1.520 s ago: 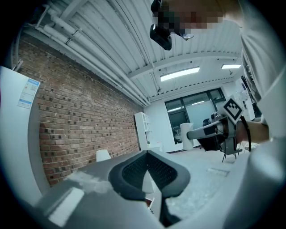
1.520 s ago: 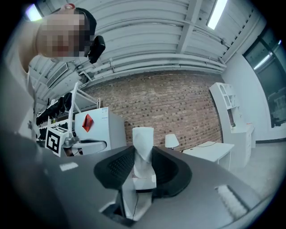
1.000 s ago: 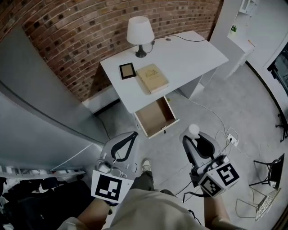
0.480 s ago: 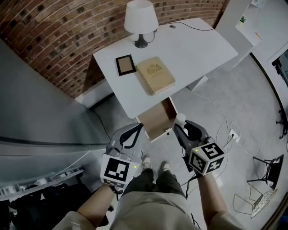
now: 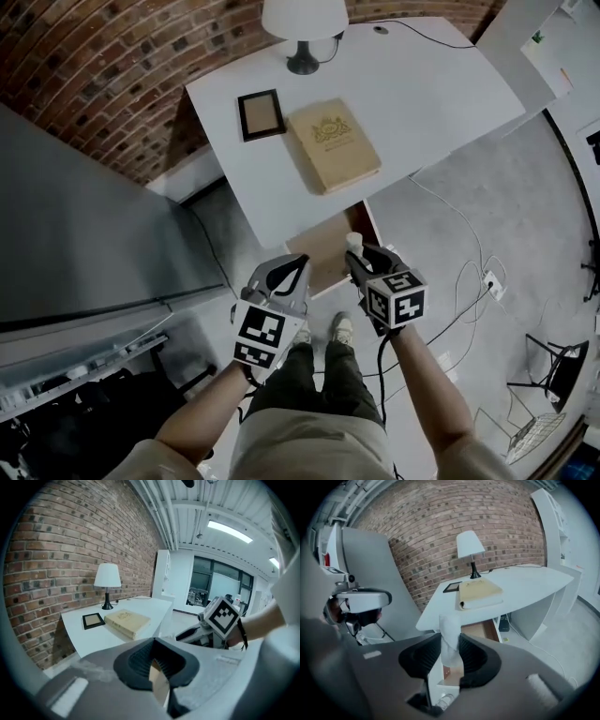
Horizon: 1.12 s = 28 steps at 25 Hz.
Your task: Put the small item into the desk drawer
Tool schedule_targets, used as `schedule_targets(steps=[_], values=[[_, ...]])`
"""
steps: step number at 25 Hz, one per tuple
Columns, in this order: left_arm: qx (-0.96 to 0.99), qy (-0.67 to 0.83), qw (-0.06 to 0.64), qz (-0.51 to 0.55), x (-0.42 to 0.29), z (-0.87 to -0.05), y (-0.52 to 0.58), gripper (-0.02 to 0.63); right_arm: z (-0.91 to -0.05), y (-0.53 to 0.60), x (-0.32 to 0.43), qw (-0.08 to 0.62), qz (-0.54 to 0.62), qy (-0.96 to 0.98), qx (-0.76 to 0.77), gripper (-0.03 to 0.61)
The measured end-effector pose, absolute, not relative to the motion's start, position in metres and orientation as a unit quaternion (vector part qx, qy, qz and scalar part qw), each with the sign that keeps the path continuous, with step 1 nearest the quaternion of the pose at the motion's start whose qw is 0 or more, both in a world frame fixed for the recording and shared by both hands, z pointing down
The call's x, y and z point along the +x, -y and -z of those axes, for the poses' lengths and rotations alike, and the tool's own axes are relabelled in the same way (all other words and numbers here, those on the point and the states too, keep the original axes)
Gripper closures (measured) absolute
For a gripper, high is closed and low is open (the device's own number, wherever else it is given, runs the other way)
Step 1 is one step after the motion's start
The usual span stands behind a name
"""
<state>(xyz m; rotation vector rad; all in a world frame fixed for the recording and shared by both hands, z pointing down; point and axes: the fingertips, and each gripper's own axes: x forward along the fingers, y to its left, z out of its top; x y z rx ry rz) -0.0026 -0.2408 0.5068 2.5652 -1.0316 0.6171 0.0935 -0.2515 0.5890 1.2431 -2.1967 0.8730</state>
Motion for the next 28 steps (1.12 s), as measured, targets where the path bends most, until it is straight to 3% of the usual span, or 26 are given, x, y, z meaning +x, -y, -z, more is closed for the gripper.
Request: schedule_targets(steps=[15, 28], values=[[0.847, 0.375, 0.256, -0.277, 0.023, -0.681, 0.266, 0.612, -0.788, 0.286, 0.090, 0.346, -0.378, 0.773, 0.374, 0.449], [0.818, 0.395, 0.299, -0.293, 0.014, -0.767, 0.276, 0.612, -0.889, 0.302, 0.084, 0.426, -0.369, 0.761, 0.322, 0.445]])
